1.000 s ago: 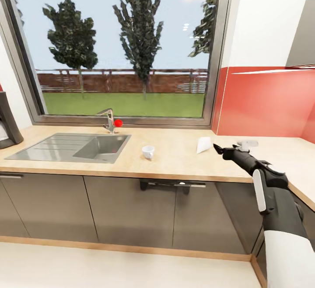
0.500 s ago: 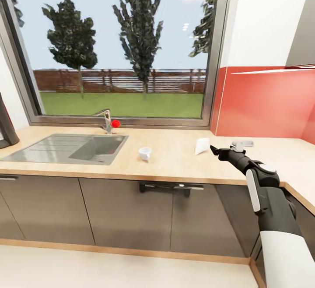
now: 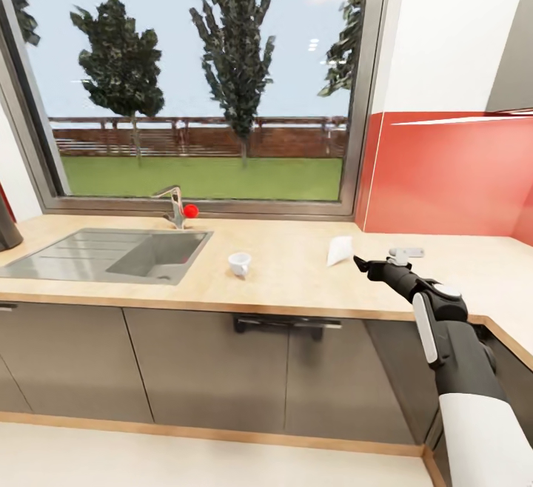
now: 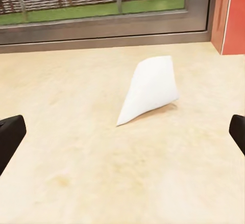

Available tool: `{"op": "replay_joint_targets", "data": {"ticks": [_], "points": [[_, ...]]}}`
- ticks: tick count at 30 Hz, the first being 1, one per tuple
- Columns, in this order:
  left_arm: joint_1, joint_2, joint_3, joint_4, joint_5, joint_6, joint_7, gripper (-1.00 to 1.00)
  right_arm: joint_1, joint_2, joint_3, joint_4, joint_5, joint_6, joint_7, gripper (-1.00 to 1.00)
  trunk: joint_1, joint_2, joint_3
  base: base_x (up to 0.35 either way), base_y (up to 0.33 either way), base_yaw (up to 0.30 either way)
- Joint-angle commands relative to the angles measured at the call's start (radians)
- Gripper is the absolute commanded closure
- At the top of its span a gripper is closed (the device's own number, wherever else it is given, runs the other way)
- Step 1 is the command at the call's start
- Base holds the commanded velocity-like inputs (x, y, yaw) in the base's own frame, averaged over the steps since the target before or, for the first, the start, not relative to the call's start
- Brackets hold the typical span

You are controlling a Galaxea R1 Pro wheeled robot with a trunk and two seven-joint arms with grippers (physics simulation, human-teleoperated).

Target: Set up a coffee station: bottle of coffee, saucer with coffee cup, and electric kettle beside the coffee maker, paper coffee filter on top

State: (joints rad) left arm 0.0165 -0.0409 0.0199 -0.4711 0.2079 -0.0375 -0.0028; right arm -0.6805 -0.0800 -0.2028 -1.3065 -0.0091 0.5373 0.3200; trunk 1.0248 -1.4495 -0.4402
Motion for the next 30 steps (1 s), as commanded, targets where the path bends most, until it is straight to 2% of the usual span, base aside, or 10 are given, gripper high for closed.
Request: {"op": "replay_joint_targets", "data": {"ticks": [1,21,30], "points": [[0.000,-0.001,0.002,-0.001,0.005,-0.001,0.000,-1.00,-0.001,0.000,-0.001,0.003,-0.002,0.006,0.005,-1.00,0.000,0.000,-0.001,0.088,-0.029,0.000],[0.000,0.000,0.004,-0.001,0.005,-0.001,0.000,-1.00,-0.001,0.002,-0.001,0.009,-0.006,0.006,0.007,-1.00,0.000,0.000,-0.001,0.031,-0.015,0.000],[0.000,0.000,0.004,-0.001,0.005,0.000,0.001,-1.00,-0.001,0.002,-0.001,0.009,-0.006,0.006,0.007,-1.00,0.000,0.000,-0.001,0.179,-0.127,0.000]]}}
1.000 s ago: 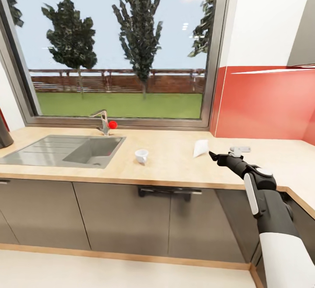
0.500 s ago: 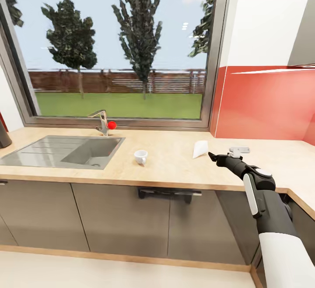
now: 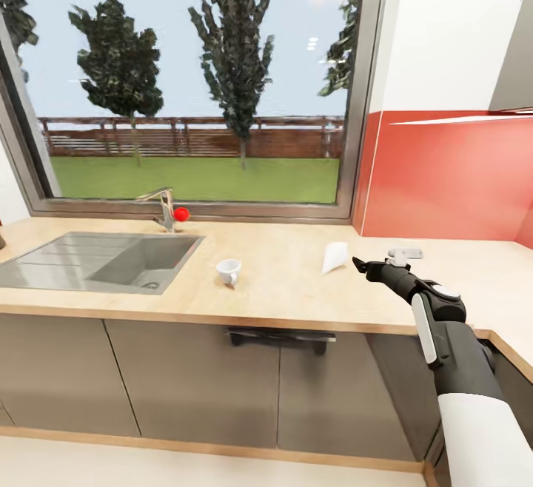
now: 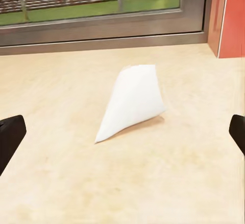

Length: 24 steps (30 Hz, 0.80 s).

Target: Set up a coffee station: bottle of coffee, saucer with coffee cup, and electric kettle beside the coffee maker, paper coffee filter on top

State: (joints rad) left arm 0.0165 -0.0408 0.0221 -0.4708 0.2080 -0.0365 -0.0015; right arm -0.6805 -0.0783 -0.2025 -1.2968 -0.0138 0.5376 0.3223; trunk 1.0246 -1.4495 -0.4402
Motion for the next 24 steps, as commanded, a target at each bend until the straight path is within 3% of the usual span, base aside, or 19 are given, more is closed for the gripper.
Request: {"op": "replay_joint_targets", "data": {"ticks": [1,14,24], "points": [[0.000,-0.001,0.002,-0.001,0.005,-0.001,0.000,-1.00,-0.001,0.000,-0.002,-0.001,-0.001,0.005,0.004,-1.00,0.000,0.000,-0.001,0.231,-0.172,0.000],[0.000,-0.001,0.002,-0.001,0.005,-0.001,0.000,-1.00,-0.001,0.000,-0.003,-0.001,-0.001,0.006,0.004,-1.00,0.000,0.000,-0.001,0.238,-0.184,0.000],[0.000,-0.001,0.002,-0.001,0.005,-0.001,0.000,-1.00,-0.001,0.000,-0.002,-0.001,-0.001,0.005,0.004,-1.00,0.000,0.000,-0.001,0.078,-0.055,0.000]]}}
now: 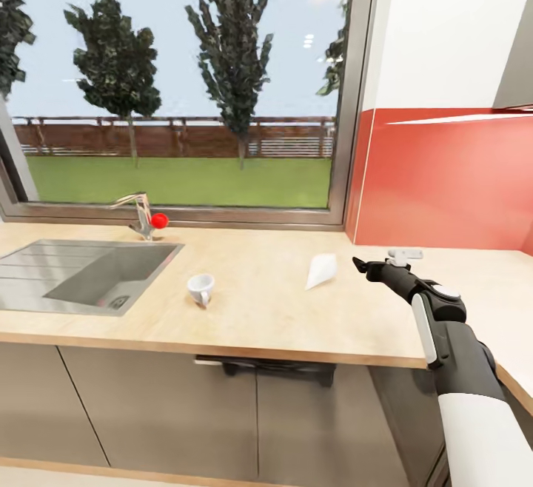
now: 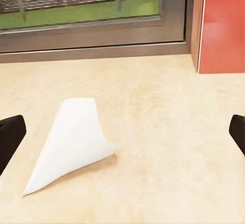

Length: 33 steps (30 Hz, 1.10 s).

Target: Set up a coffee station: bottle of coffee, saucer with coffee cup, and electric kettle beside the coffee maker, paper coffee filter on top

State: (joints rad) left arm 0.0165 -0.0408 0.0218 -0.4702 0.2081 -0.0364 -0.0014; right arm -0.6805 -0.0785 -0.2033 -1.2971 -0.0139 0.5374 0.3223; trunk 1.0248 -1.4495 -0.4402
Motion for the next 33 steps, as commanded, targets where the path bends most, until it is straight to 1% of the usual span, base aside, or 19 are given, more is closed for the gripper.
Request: {"op": "replay_joint_targets", "data": {"ticks": [1,7,14,16,17,19,23,28,33], "points": [[0.000,-0.001,0.002,-0.001,0.005,-0.001,0.000,-1.00,-0.001,0.000,-0.001,-0.001,-0.001,0.006,0.004,-1.00,0.000,0.000,-0.001,0.156,-0.103,0.000],[0.000,-0.001,0.004,-0.002,0.005,-0.001,0.000,-1.00,-0.001,0.000,0.000,0.002,-0.001,0.006,0.005,-1.00,0.000,0.000,-0.001,0.165,-0.108,0.000],[0.000,-0.001,0.003,-0.002,0.005,-0.002,0.000,-1.00,0.001,0.000,0.001,0.013,-0.001,0.006,0.013,-1.00,0.000,0.000,-0.001,0.052,-0.031,0.000],[0.000,-0.001,0.003,-0.002,0.005,-0.002,0.000,-1.00,0.001,0.000,0.001,0.019,-0.001,0.006,0.034,-1.00,0.000,0.000,-0.001,0.047,-0.011,0.000],[0.000,-0.001,0.003,-0.002,0.005,-0.001,0.000,-1.00,0.001,0.001,0.002,0.028,-0.001,0.006,0.069,-1.00,0.000,0.000,-0.001,0.095,-0.006,0.000],[0.000,-0.001,0.003,-0.002,0.005,-0.001,0.001,-1.00,0.001,0.000,0.002,0.037,0.000,0.006,0.110,-1.00,0.000,0.000,-0.001,0.122,-0.004,0.000],[0.000,-0.001,0.004,-0.002,0.005,-0.001,0.001,-1.00,0.001,0.000,0.002,0.047,0.005,0.006,0.171,-1.00,0.000,0.000,-0.001,0.103,-0.002,0.000],[0.000,-0.001,0.004,-0.002,0.005,-0.002,0.001,-1.00,0.001,0.000,0.002,0.054,0.007,0.006,0.205,-1.00,0.000,0.000,-0.001,0.039,-0.001,0.000],[0.000,-0.001,0.004,-0.002,0.005,-0.002,0.001,-1.00,0.001,0.000,0.002,0.062,0.007,0.006,0.217,-1.00,0.000,0.000,-0.001,0.010,0.000,0.000]]}}
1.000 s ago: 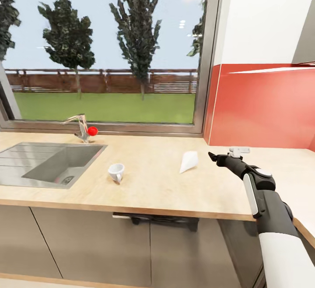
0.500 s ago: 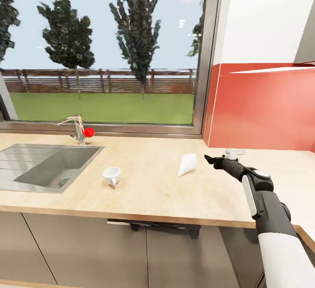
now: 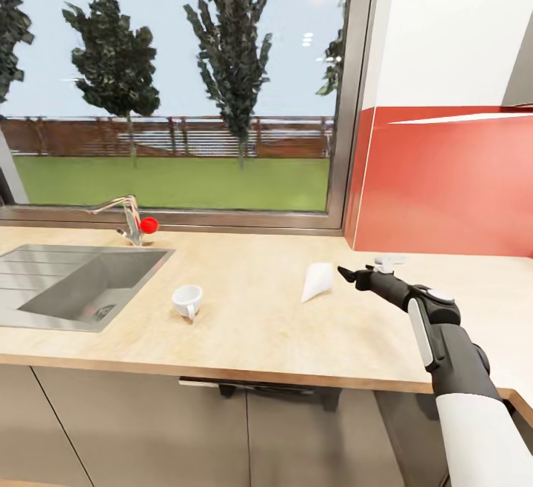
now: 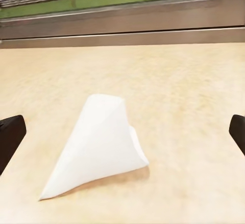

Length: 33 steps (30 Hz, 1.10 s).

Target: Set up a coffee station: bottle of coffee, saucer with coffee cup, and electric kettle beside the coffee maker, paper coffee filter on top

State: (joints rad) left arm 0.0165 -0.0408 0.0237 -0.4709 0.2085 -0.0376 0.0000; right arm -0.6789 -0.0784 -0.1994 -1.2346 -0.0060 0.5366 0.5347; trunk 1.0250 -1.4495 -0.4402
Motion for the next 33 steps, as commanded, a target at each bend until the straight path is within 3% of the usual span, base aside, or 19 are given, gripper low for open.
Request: {"op": "replay_joint_targets", "data": {"ticks": [1,3,14,20,23,24,27,33], "points": [[0.000,-0.001,0.002,-0.001,0.005,-0.001,0.000,-1.00,-0.001,0.000,-0.002,0.001,0.000,0.006,0.009,-1.00,0.000,-0.001,-0.001,0.005,0.000,0.000],[0.000,-0.001,0.001,-0.002,0.005,0.000,0.000,-1.00,-0.001,0.000,-0.002,0.004,0.000,0.006,0.057,-1.00,0.000,-0.001,-0.001,0.105,0.000,0.000],[0.000,-0.001,0.002,-0.002,0.005,0.000,0.000,-1.00,-0.001,0.000,-0.002,0.029,0.000,0.006,0.167,-1.00,0.000,-0.001,-0.001,0.086,0.000,0.000],[0.000,-0.001,0.002,-0.002,0.005,-0.001,0.000,-1.00,-0.001,0.000,0.000,0.070,0.001,0.004,0.172,-1.00,0.000,-0.001,-0.001,0.047,0.000,0.000],[0.000,-0.001,0.002,-0.002,0.005,-0.001,0.000,-1.00,-0.001,0.000,0.020,0.096,0.001,-0.013,0.172,-1.00,0.000,-0.001,-0.001,0.010,0.000,0.000],[0.000,-0.001,0.002,-0.002,0.005,-0.001,0.000,-1.00,-0.001,0.000,0.062,0.107,0.000,-0.046,0.172,-1.00,0.000,-0.001,-0.001,0.003,0.000,0.000],[0.000,-0.001,0.002,-0.002,0.005,-0.001,0.000,-1.00,-0.001,0.000,0.086,0.114,0.000,-0.066,0.172,-1.00,0.000,-0.001,-0.001,0.001,0.000,0.000],[0.000,-0.001,0.002,-0.002,0.005,0.000,0.000,-1.00,-0.001,-0.001,0.093,0.116,0.000,-0.072,0.173,-1.00,0.000,-0.001,-0.001,0.056,0.000,0.000]]}}
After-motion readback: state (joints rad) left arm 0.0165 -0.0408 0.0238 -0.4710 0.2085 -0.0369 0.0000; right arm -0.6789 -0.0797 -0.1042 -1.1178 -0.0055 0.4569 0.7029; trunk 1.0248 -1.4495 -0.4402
